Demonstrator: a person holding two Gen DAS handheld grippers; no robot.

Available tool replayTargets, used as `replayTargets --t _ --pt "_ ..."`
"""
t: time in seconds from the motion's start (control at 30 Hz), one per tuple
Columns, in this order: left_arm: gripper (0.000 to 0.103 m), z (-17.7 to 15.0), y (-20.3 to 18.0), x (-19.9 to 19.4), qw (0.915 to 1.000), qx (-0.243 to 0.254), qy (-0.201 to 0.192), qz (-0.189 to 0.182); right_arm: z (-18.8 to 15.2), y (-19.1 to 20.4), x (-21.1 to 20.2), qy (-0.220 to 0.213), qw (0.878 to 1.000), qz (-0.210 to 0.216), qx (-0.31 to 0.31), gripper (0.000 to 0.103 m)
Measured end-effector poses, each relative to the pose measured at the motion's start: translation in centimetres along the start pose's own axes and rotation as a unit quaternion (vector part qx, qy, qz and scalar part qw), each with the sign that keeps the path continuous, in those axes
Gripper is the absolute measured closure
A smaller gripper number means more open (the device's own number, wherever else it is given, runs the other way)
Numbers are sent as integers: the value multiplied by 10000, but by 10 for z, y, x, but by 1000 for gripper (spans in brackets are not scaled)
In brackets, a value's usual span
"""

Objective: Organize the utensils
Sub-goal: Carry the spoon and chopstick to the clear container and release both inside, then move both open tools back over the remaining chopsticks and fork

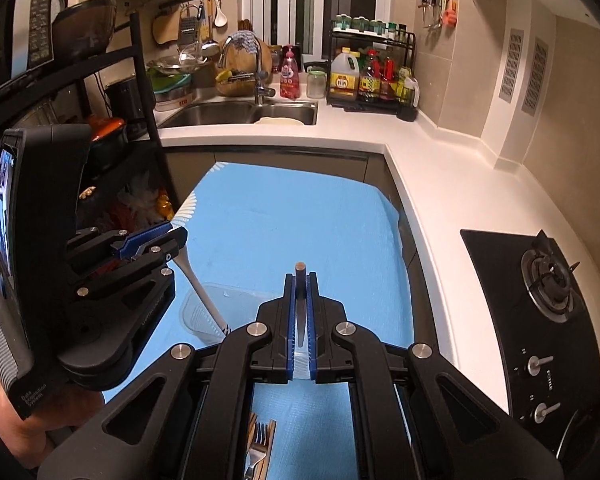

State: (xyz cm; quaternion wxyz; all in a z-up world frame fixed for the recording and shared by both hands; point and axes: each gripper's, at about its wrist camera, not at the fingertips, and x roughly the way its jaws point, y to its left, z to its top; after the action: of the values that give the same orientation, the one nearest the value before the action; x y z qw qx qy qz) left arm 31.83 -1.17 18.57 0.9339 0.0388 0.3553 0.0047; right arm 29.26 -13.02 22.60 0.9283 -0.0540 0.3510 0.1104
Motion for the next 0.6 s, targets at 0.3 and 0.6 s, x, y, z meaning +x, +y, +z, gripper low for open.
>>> replayTargets --t 0.3,0.6 --pt "91 -8 0 9 9997 -33 174 -191 -5 -5 14 81 9995 -170 251 88" --pt "50 -5 14 -59 9966 -363 -577 -466 -7 -6 -31 -252 9988 -325 263 63"
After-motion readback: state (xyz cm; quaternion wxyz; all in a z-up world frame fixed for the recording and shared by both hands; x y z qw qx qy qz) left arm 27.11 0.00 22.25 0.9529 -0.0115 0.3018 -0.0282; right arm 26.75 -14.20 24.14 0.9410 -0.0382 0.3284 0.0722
